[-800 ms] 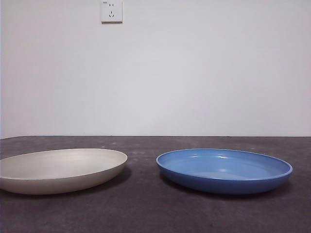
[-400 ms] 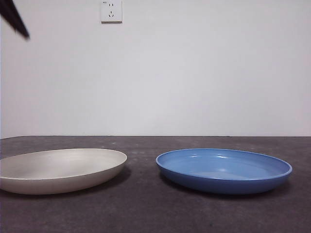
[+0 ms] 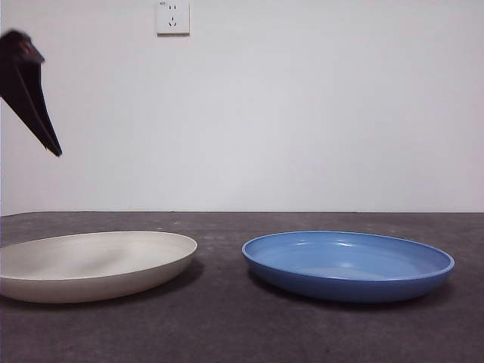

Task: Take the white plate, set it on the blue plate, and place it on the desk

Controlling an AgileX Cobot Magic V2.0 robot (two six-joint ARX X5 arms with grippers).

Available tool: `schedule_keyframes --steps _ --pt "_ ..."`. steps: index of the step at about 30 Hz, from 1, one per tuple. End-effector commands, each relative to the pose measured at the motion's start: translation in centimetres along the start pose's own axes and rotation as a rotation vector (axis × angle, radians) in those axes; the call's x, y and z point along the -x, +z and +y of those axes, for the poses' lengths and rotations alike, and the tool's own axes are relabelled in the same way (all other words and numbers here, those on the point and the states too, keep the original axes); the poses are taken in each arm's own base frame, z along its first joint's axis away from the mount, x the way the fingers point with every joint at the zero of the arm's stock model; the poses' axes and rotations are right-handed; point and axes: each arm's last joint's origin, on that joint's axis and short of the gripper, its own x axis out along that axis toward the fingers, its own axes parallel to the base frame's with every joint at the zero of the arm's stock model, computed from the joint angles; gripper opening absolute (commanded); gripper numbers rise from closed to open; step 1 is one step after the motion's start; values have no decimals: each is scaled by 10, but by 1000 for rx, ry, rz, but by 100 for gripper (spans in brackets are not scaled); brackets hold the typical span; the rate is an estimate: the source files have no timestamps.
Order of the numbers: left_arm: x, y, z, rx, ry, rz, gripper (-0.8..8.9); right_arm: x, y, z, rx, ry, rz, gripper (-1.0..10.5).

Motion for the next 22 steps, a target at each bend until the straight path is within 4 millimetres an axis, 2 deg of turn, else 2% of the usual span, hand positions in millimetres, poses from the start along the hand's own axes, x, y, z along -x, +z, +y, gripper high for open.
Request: schedule_keyframes --steps 1,10,13,22 --pt "-7 11 4 -3 6 2 611 1 3 2 17 8 -11 592" --pt "-38 34 17 18 32 78 610 1 3 2 17 7 -11 592" --pt "-46 40 19 21 44 100 568 1 3 2 16 7 -11 592" --pt "-67 43 31 55 74 172 549 1 3 2 16 0 -12 592"
